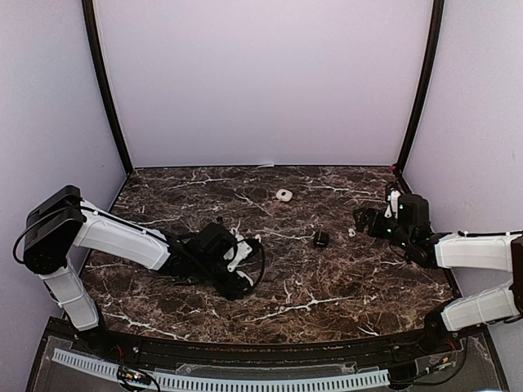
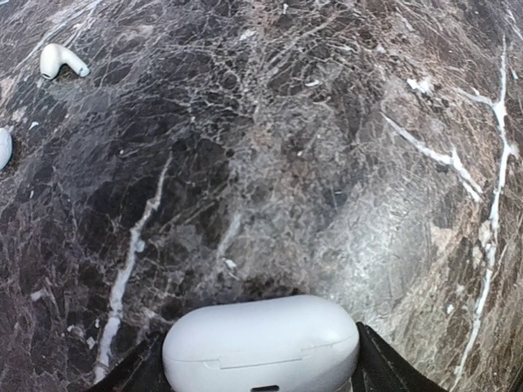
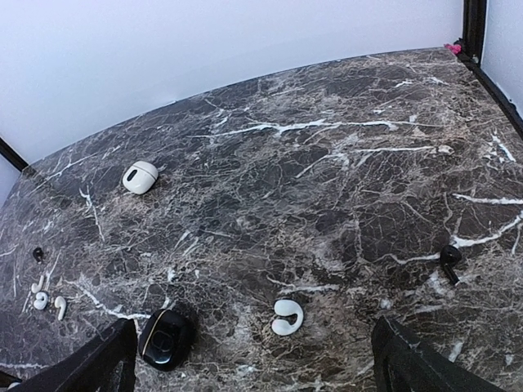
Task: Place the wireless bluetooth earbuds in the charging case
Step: Pick up the charging case from the center of the board.
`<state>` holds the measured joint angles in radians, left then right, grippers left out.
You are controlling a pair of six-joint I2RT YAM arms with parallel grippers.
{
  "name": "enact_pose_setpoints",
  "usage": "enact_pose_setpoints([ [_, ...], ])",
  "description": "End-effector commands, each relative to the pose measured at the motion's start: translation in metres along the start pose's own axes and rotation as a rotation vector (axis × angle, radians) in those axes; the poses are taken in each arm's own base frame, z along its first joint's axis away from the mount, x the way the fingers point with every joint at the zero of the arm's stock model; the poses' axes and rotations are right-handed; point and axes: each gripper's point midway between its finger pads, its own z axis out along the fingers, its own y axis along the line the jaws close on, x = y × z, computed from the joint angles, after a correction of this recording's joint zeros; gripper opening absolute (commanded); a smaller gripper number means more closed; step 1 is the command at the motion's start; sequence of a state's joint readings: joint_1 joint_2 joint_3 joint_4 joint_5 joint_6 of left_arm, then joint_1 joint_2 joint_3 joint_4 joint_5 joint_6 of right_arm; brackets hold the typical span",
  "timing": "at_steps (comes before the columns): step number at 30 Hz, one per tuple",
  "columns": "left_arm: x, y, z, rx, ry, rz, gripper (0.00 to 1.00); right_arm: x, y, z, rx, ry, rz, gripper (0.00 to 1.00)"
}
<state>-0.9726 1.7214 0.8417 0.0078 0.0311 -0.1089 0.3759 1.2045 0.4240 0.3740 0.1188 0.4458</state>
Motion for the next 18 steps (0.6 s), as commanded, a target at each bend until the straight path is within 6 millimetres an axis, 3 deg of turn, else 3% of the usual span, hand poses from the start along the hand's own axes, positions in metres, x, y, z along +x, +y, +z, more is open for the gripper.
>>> enact_pose_setpoints([
  [1, -0.001, -0.017, -0.013, 0.185, -0.028, -0.072, 0.63, -0.017, 0.019, -0.003, -0.088, -0.050, -0.036, 1.00],
  [11, -0.032, -0.037, -0.054, 0.440, -0.147, -0.089, 0.61, -0.045, 0.082, -0.037, -0.425, -0.119, -0.089, 1.00],
  [16, -0.050, -0.046, -0.075, 0.523, -0.202, -0.081, 0.61, -0.060, 0.082, -0.038, -0.408, -0.191, -0.134, 0.87],
  [18, -0.056, -0.050, -0.084, 0.553, -0.224, -0.076, 0.61, -0.055, 0.102, -0.051, -0.531, -0.225, -0.286, 0.86],
])
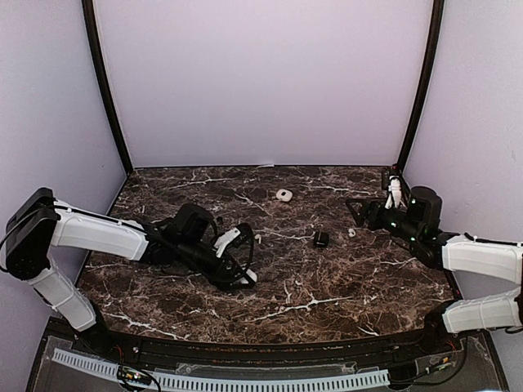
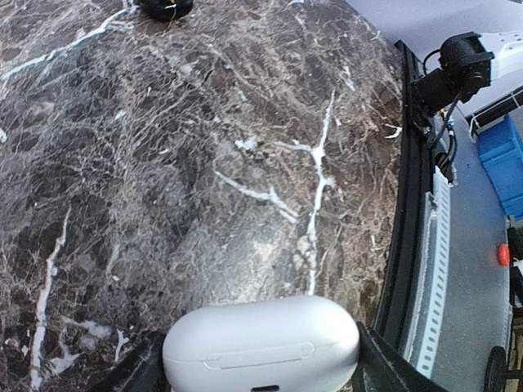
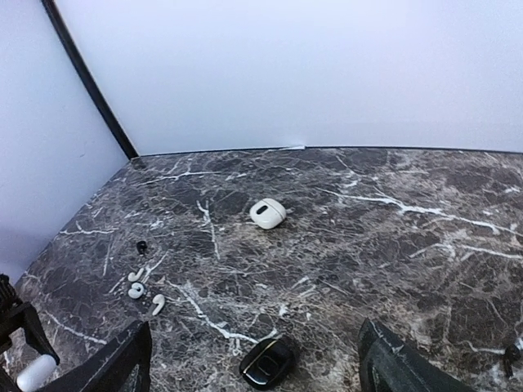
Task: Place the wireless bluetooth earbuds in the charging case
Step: Pick up the charging case from the center of the board, then pass from the left arm to the right
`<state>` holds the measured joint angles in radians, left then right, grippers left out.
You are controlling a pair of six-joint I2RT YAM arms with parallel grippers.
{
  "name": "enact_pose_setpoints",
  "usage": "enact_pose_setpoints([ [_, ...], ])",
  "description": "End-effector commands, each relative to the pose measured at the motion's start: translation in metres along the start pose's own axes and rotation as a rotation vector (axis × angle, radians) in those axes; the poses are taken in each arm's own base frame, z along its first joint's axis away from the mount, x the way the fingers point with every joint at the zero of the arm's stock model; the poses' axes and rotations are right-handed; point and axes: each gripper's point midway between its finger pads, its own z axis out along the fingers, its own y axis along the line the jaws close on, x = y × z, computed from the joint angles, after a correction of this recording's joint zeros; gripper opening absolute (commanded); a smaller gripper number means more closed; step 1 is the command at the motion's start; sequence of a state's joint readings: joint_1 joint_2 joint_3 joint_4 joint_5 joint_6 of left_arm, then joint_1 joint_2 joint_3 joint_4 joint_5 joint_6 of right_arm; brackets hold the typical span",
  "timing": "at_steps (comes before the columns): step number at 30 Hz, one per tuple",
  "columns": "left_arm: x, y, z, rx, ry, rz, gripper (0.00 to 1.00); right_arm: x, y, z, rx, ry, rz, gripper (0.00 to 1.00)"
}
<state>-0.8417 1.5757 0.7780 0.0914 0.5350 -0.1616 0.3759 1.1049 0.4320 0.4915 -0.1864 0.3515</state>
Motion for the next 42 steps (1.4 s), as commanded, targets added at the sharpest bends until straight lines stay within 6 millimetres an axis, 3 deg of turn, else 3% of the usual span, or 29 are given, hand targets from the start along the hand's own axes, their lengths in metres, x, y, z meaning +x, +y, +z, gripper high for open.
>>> enact_pose_setpoints([
  [1, -0.031, -0.031, -0.020, 0.135, -0.087, 0.041, 0.61, -0.018, 0.057, -0.012, -0.300, -0.093, -0.281, 0.86],
  [4, -0.039, -0.043, -0.028, 0.184, -0.105, 0.059, 0.61, -0.005, 0.094, -0.023, -0.494, -0.105, -0.431, 0.96],
  [10, -0.050, -0.060, -0.039, 0.252, -0.128, 0.089, 0.61, 0.022, 0.159, -0.050, -0.763, -0.191, -0.726, 0.96],
  [15, -0.053, -0.069, -0.039, 0.309, -0.113, 0.090, 0.61, 0.050, 0.194, -0.060, -0.905, -0.219, -0.910, 0.93],
  [19, -0.053, -0.073, -0.036, 0.350, -0.090, 0.079, 0.59, 0.069, 0.209, -0.056, -0.919, -0.219, -1.022, 0.94],
  [25, -0.055, -0.081, -0.035, 0.417, -0.085, 0.076, 0.59, 0.076, 0.224, -0.050, -0.951, -0.224, -1.041, 0.95],
  [32, -0.056, -0.089, -0.034, 0.473, -0.086, 0.075, 0.58, 0.099, 0.241, -0.043, -1.008, -0.193, -1.085, 0.96],
  [38, -0.055, -0.097, -0.029, 0.512, -0.072, 0.082, 0.58, 0.110, 0.256, -0.041, -1.070, -0.195, -1.104, 0.91],
  [42, -0.054, -0.100, -0.026, 0.527, -0.065, 0.088, 0.58, 0.117, 0.265, -0.040, -1.133, -0.178, -1.103, 0.81],
])
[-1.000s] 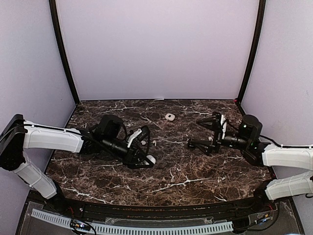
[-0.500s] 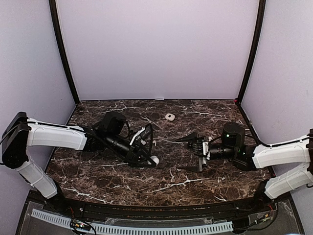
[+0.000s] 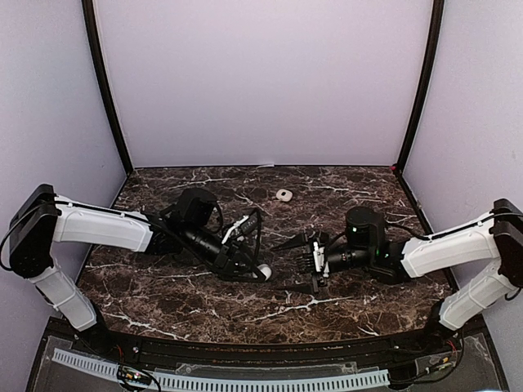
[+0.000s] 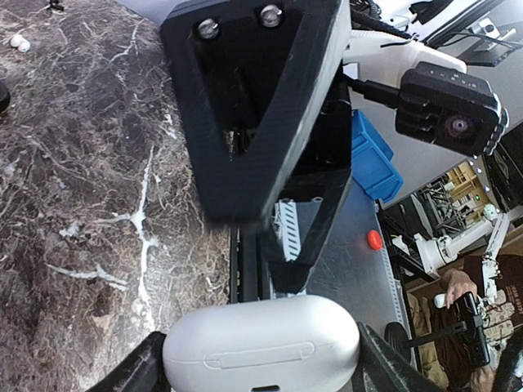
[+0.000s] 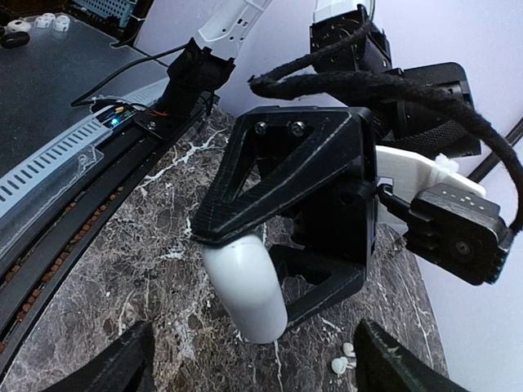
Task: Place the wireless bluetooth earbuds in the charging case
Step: Pass from the left arm to the right
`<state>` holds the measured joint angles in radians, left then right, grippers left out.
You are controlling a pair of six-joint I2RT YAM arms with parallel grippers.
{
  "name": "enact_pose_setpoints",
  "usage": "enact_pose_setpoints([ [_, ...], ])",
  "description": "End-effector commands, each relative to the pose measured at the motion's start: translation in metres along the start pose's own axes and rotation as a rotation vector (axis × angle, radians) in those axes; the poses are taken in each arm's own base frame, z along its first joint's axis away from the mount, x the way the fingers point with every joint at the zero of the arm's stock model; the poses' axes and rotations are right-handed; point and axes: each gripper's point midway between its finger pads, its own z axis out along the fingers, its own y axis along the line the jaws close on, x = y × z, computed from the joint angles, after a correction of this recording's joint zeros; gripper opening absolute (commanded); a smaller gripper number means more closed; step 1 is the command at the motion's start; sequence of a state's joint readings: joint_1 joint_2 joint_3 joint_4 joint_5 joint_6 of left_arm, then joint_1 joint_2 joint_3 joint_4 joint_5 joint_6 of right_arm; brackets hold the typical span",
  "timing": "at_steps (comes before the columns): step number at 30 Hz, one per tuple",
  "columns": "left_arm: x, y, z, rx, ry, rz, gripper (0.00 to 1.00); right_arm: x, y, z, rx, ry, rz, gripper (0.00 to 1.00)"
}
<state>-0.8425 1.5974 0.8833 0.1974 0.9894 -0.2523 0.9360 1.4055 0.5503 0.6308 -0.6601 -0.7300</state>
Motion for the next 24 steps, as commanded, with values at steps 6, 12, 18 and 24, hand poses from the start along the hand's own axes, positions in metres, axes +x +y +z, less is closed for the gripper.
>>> enact_pose_setpoints([
  [6, -0.010, -0.020, 0.004, 0.074, -0.001, 0.056, 0.58, -0.015, -0.003, 0.023, -0.094, -0.044, -0.034, 0.64],
  [12, -0.009, -0.023, 0.004, 0.075, 0.004, 0.058, 0.58, -0.016, 0.003, 0.027, -0.140, -0.052, -0.028, 0.46],
  [18, -0.007, -0.022, 0.005, 0.074, 0.006, 0.059, 0.58, -0.019, 0.014, 0.026, -0.208, -0.063, -0.021, 0.32],
  [24, -0.007, -0.022, 0.004, 0.073, 0.005, 0.061, 0.63, -0.021, 0.012, 0.026, -0.215, -0.056, -0.004, 0.20],
])
